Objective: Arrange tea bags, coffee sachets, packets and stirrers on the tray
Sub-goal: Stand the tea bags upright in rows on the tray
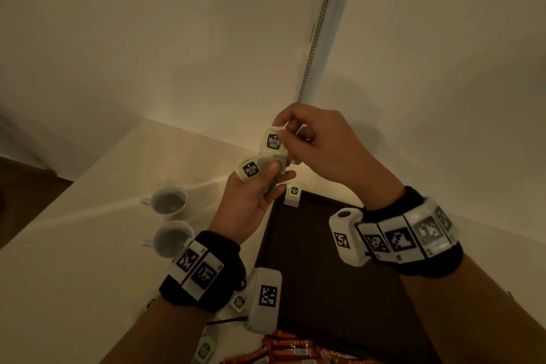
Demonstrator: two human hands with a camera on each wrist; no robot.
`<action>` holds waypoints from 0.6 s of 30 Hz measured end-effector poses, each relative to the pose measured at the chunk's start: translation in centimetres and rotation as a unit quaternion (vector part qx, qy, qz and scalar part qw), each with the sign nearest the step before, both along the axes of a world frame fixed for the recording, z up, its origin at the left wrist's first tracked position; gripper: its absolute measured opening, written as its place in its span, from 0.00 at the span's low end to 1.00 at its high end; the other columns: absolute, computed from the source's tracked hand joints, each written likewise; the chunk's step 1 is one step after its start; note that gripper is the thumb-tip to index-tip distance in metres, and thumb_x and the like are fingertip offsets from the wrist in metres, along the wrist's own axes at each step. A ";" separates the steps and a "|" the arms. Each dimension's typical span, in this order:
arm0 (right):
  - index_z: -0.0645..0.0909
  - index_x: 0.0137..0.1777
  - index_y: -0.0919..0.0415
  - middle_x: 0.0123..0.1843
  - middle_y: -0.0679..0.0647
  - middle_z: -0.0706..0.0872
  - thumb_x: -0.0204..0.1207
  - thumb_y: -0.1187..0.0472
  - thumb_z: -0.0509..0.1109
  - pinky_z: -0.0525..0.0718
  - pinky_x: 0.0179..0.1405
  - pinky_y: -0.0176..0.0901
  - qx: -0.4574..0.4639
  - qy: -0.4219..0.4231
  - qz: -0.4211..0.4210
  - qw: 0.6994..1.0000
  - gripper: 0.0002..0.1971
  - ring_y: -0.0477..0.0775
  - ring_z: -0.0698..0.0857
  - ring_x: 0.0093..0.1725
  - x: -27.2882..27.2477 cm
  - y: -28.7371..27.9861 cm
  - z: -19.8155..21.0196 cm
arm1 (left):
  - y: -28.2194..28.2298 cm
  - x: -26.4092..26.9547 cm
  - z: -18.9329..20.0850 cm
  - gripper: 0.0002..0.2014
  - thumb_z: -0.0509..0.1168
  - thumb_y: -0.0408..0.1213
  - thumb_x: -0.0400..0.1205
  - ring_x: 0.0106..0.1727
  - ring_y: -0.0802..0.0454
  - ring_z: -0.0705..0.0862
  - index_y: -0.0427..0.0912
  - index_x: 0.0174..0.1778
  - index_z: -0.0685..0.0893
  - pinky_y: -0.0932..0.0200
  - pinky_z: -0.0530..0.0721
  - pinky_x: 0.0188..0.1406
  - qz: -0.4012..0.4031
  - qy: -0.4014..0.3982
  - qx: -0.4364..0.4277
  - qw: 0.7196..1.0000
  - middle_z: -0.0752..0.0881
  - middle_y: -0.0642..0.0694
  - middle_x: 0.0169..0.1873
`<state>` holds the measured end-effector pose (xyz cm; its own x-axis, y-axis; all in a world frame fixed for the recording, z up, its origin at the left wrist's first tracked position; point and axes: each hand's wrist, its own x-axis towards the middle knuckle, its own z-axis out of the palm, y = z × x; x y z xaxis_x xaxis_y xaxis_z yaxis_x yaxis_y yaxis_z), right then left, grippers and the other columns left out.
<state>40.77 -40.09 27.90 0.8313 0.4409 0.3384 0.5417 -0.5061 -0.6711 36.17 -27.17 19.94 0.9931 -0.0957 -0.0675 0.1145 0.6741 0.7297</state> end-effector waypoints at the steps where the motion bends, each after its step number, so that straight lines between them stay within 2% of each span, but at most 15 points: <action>1: 0.82 0.52 0.57 0.35 0.47 0.82 0.78 0.65 0.68 0.82 0.32 0.30 -0.004 0.001 0.000 1.000 0.06 0.45 0.85 0.31 0.0 0.0 0.1 | -0.1 0.0 0.1 0.14 0.66 0.37 0.71 0.41 0.56 0.90 0.41 0.52 0.82 0.70 0.84 0.31 -0.005 0.000 0.000 1.000 0.91 0.50 0.40; 4: 0.82 0.56 0.59 0.32 0.49 0.82 0.77 0.65 0.69 0.77 0.35 0.26 -0.034 -0.021 0.002 0.999 0.08 0.48 0.82 0.35 0.0 0.2 0.3 | -0.4 -0.1 0.2 0.11 0.66 0.38 0.71 0.38 0.56 0.89 0.41 0.48 0.83 0.70 0.83 0.28 -0.016 0.005 -0.008 1.000 0.90 0.49 0.36; 9: 0.82 0.57 0.59 0.31 0.47 0.80 0.78 0.64 0.68 0.76 0.36 0.28 -0.061 -0.024 -0.001 0.998 0.09 0.48 0.80 0.36 0.1 0.3 0.3 | -0.6 -0.3 -0.2 0.14 0.66 0.37 0.71 0.38 0.55 0.89 0.39 0.52 0.82 0.71 0.83 0.27 -0.017 0.034 -0.044 0.998 0.90 0.48 0.38; 13: 0.83 0.59 0.58 0.35 0.45 0.82 0.78 0.60 0.69 0.76 0.37 0.24 -0.066 -0.026 0.007 0.997 0.11 0.42 0.81 0.35 0.0 0.2 0.3 | -0.5 -0.2 -0.6 0.09 0.67 0.34 0.71 0.38 0.56 0.89 0.41 0.47 0.83 0.71 0.83 0.28 0.006 0.038 -0.038 0.999 0.90 0.48 0.37; 16: 0.87 0.53 0.58 0.38 0.41 0.83 0.76 0.60 0.71 0.75 0.38 0.20 -0.074 -0.004 0.009 0.997 0.08 0.32 0.81 0.37 0.2 0.1 0.2 | -0.3 0.0 -0.6 0.11 0.69 0.33 0.70 0.39 0.55 0.89 0.42 0.49 0.83 0.70 0.83 0.32 0.016 0.013 0.005 1.000 0.90 0.48 0.39; 18: 0.88 0.49 0.57 0.36 0.39 0.83 0.75 0.62 0.72 0.77 0.36 0.22 -0.057 0.015 0.001 0.998 0.05 0.33 0.82 0.36 0.4 -0.1 0.1 | -0.3 0.1 -0.4 0.16 0.69 0.34 0.69 0.43 0.55 0.90 0.41 0.53 0.82 0.69 0.84 0.34 0.008 0.003 0.022 1.000 0.91 0.49 0.41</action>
<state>41.15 -40.17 27.96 0.8389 0.4777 0.2606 0.5239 -0.5792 -0.6245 36.25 -27.50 19.50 0.9940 -0.0760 -0.0780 0.1087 0.6436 0.7576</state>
